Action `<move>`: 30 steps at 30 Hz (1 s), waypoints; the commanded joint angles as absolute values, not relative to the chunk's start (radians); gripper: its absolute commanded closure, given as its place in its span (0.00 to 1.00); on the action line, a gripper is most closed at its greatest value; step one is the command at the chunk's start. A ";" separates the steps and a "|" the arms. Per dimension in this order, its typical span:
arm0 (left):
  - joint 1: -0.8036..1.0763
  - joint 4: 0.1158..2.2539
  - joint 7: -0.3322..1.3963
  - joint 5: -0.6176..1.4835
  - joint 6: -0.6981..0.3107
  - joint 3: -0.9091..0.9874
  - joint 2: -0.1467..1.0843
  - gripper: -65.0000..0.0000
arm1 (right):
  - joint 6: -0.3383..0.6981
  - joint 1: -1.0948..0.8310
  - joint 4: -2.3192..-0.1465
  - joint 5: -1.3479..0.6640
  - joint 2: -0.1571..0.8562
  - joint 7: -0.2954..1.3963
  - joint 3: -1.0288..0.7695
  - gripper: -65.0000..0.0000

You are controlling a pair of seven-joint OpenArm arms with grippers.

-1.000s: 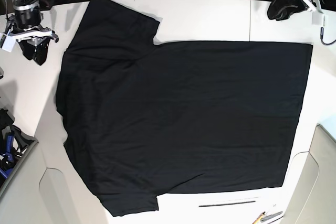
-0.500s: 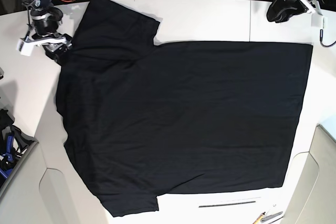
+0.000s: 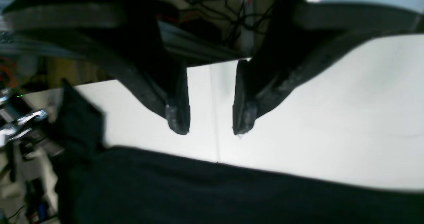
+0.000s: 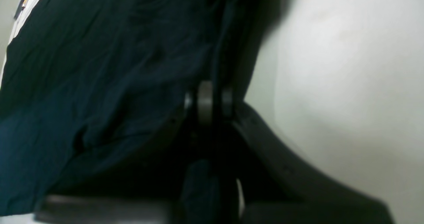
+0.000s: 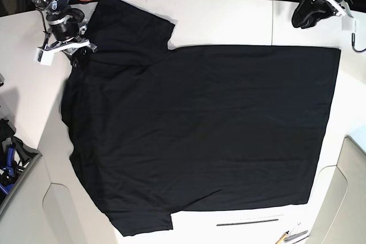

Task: Fold the T-shirt properly
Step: 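Move the right gripper down to the black T-shirt's shoulder corner, then move the left gripper to the shirt's other shoulder corner and grasp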

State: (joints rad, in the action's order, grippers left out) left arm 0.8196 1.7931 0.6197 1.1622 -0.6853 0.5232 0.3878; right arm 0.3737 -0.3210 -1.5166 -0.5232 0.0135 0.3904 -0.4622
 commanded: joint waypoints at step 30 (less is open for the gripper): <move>0.448 1.361 0.619 1.011 -0.534 0.789 0.556 0.49 | 0.374 -0.325 -1.526 -0.520 0.017 0.397 -0.463 1.00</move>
State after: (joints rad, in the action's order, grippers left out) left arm 0.4477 1.3502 0.6338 0.9943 -0.5285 0.7803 0.5350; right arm 0.3737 -0.3218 -1.5166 -0.5232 0.0139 0.3904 -0.4622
